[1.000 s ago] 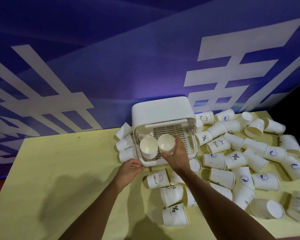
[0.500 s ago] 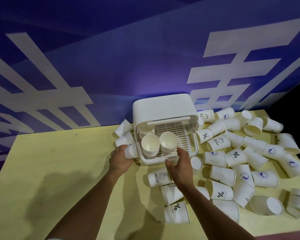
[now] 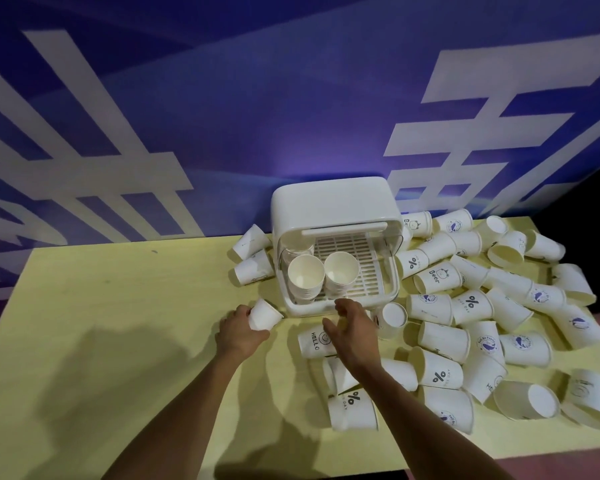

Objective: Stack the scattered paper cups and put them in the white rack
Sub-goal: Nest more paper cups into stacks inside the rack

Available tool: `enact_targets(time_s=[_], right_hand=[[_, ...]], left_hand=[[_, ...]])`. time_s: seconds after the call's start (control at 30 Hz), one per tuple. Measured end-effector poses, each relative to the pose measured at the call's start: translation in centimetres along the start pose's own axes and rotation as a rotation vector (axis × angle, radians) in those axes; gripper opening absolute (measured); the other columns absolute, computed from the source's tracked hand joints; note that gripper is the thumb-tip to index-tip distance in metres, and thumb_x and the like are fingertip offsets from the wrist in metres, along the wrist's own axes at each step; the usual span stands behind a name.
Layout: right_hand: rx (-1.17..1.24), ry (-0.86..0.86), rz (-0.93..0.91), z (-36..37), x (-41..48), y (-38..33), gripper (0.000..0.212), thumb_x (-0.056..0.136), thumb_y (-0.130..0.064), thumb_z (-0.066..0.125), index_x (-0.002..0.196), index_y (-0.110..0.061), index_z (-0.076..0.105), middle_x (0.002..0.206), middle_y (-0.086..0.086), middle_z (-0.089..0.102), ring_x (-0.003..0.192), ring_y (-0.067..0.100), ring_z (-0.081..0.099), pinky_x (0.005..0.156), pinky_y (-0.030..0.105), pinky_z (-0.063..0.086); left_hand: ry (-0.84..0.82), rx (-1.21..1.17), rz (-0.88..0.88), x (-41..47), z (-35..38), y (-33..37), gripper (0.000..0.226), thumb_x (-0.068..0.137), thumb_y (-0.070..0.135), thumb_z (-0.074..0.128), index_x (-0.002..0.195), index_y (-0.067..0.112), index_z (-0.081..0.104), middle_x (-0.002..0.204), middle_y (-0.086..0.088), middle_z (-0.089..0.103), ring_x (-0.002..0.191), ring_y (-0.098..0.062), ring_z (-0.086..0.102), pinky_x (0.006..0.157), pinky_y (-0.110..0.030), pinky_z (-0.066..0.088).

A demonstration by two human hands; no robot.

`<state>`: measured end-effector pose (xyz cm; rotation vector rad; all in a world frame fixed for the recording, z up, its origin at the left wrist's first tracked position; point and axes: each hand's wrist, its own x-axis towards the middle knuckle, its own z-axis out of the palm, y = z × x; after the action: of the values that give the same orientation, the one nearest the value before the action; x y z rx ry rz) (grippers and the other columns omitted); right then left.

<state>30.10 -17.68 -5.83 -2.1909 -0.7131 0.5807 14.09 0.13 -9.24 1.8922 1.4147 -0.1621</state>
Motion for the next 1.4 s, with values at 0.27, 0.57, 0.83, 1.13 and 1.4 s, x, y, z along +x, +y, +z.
enact_targets(time_s=[0.27, 0.57, 0.83, 1.13, 1.4], right_hand=[[0.162, -0.335, -0.017, 1.3, -0.6, -2.3, 0.051, 0.085, -0.044, 0.075, 0.127, -0.018, 0.058, 0.107, -0.006, 0.067, 0.099, 0.007, 0.063, 0.09, 0.026, 0.051], [0.257, -0.42, 0.05, 1.3, -1.4, -3.0, 0.036, 0.081, -0.055, 0.074, 0.104, -0.028, 0.067, 0.097, -0.01, 0.071, 0.09, 0.005, 0.065, 0.08, 0.028, 0.052], [0.485, -0.266, 0.063, -3.3, -0.4, -2.2, 0.05, 0.078, -0.035, 0.083, 0.121, -0.023, 0.06, 0.112, -0.006, 0.07, 0.103, 0.013, 0.068, 0.089, 0.036, 0.058], [0.428, 0.139, -0.081, -8.3, 3.4, -3.7, 0.058, 0.072, -0.043, 0.08, 0.12, -0.04, 0.049, 0.113, -0.026, 0.06, 0.104, -0.006, 0.06, 0.085, 0.025, 0.055], [0.315, 0.105, -0.152, -6.6, 4.8, -3.6, 0.058, 0.076, -0.036, 0.078, 0.119, -0.049, 0.041, 0.11, -0.044, 0.054, 0.107, -0.012, 0.057, 0.086, 0.016, 0.049]], left_hand=[[-0.128, -0.347, 0.087, -3.9, -1.2, -3.7, 0.051, 0.069, 0.039, 0.085, 0.112, 0.029, 0.059, 0.106, 0.011, 0.07, 0.094, -0.011, 0.069, 0.085, -0.04, 0.058], [-0.271, -0.443, 0.232, -6.6, -1.0, 0.3, 0.059, 0.067, 0.043, 0.086, 0.12, 0.031, 0.062, 0.105, 0.01, 0.073, 0.093, -0.008, 0.071, 0.083, -0.037, 0.06], [-0.285, -0.343, 0.257, -6.9, 0.8, 2.7, 0.079, 0.053, 0.058, 0.085, 0.124, 0.036, 0.058, 0.108, 0.013, 0.067, 0.098, -0.002, 0.064, 0.083, -0.019, 0.049], [-0.228, -0.058, 0.298, -6.1, 3.6, 3.5, 0.073, 0.075, 0.021, 0.08, 0.141, 0.021, 0.049, 0.139, 0.001, 0.054, 0.124, -0.014, 0.052, 0.093, -0.02, 0.038], [-0.205, 0.101, 0.319, -6.2, 5.4, 4.8, 0.082, 0.075, 0.021, 0.075, 0.149, 0.021, 0.04, 0.146, -0.002, 0.048, 0.132, -0.023, 0.045, 0.108, -0.03, 0.037]])
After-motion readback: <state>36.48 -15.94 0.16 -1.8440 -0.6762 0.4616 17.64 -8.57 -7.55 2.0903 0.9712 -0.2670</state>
